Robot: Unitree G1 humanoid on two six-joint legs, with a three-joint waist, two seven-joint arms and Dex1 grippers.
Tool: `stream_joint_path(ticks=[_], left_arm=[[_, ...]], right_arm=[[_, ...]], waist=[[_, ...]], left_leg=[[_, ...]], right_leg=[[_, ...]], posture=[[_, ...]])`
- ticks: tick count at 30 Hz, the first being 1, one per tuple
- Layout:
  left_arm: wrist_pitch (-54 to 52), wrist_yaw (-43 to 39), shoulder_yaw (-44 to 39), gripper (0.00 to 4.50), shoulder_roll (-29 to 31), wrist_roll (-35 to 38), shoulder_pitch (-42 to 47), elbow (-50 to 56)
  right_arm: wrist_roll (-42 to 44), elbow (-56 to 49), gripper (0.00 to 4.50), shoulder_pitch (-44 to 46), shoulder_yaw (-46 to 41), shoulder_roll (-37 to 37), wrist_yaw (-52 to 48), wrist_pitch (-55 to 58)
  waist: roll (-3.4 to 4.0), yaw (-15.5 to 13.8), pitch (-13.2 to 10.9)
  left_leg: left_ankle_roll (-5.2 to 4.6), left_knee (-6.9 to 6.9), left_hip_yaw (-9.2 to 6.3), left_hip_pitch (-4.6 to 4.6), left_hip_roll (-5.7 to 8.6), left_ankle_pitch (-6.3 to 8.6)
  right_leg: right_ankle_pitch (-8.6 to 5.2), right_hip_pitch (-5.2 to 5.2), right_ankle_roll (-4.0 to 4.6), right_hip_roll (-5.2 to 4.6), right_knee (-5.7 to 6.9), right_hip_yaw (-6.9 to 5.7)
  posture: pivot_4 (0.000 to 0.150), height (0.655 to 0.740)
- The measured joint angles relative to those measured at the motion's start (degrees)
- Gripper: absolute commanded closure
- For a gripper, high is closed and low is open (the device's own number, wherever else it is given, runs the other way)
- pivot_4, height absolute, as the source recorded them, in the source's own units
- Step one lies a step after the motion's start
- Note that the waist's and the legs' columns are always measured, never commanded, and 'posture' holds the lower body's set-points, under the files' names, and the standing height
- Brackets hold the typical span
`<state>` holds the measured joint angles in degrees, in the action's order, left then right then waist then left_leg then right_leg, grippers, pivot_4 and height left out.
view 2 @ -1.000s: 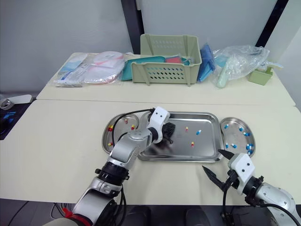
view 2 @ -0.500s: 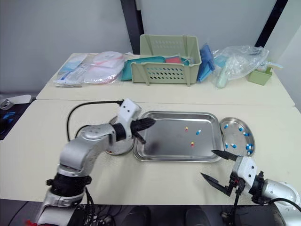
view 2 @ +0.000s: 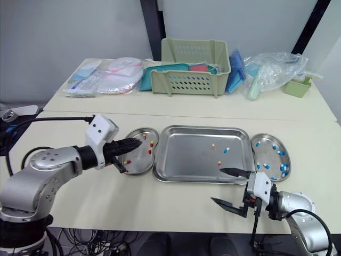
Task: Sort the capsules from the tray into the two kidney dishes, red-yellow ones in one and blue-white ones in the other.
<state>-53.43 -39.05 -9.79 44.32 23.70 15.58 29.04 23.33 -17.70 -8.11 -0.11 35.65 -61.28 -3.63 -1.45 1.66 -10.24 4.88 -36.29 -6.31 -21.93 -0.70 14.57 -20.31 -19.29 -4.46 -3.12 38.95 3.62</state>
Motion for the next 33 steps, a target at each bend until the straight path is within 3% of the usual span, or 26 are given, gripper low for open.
stream_joint_path(ticks=[8,18,26,33], left_arm=[[0.4,0.9,-6.4,4.48,3.6,-0.1,-6.4,0.8],[4.3,0.1,-12.0,4.48,3.7,-0.1,-13.3,-2.7],[5.2,-0.3,-11.9,4.48,3.7,1.2,-11.9,-2.6],[5.2,0.8,-6.6,4.48,3.2,1.4,-6.2,-3.4]], right_arm=[[0.0,0.0,0.00,1.2,1.4,-0.4,0.2,0.0],[0.1,-0.4,0.00,4.1,3.6,-1.8,0.3,0.3],[0.0,-0.7,0.00,4.7,3.8,-2.6,0.3,0.1],[-0.1,0.3,0.00,4.8,4.3,-3.4,0.3,-1.1]], waist=[[0.05,0.2,0.0],[0.04,0.2,0.0],[0.05,0.2,0.0],[0.05,0.2,0.0]], left_leg=[[0.00,0.02,0.00,0.01,-0.03,0.00],[0.00,0.04,0.01,0.00,-0.03,0.00],[0.00,0.04,0.01,0.00,-0.02,0.00],[0.00,0.04,0.01,0.00,-0.02,0.00]], right_leg=[[0.00,-0.03,0.01,0.01,0.03,0.01],[0.00,-0.05,0.01,0.01,0.02,0.01],[0.00,-0.04,0.01,0.01,0.02,0.01],[0.00,-0.05,0.01,0.01,0.03,0.00]], posture=[[0.150,0.7400],[0.150,0.7400],[0.150,0.7400],[0.150,0.7400]])
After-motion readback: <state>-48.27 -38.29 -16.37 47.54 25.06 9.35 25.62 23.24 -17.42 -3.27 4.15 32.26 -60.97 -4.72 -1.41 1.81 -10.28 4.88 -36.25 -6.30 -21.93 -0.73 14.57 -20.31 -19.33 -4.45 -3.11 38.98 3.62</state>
